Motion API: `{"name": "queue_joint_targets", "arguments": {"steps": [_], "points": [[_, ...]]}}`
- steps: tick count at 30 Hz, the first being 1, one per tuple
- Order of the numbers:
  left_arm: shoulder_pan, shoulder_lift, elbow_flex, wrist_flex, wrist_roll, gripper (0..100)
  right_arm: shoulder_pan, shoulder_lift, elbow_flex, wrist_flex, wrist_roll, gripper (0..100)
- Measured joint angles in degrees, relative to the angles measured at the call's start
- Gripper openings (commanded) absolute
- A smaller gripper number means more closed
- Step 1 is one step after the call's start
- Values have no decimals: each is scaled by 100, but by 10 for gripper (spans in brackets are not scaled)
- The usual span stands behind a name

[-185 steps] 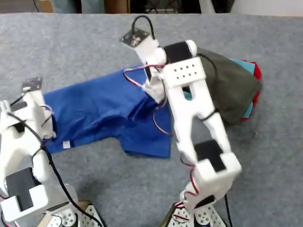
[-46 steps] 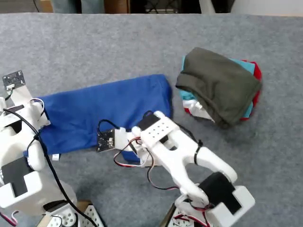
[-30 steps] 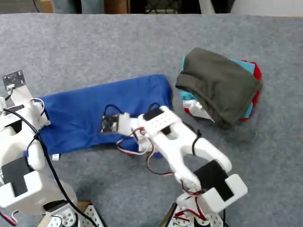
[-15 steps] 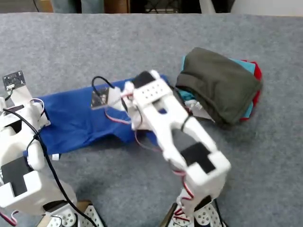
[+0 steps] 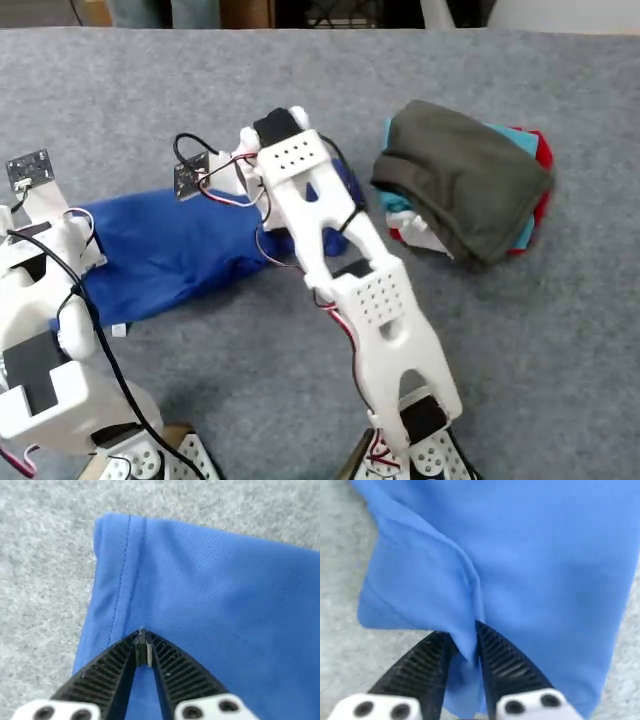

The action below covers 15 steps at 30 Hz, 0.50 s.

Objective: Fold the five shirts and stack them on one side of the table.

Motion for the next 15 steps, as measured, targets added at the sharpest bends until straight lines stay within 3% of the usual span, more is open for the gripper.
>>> {"name": "queue_joint_targets", "arguments": {"steps": [5,7,12,15], "points": [[0,0,0,0,0,30,-44,211,-413,0,0,373],[0,0,0,0,0,31,-44,229,-598,0,-44,433],[0,0,0,0,0,31,-26,229,-1310,0,-782,379],[0,0,0,0,0,31,79,229,-1714,18,-1248,223]]}}
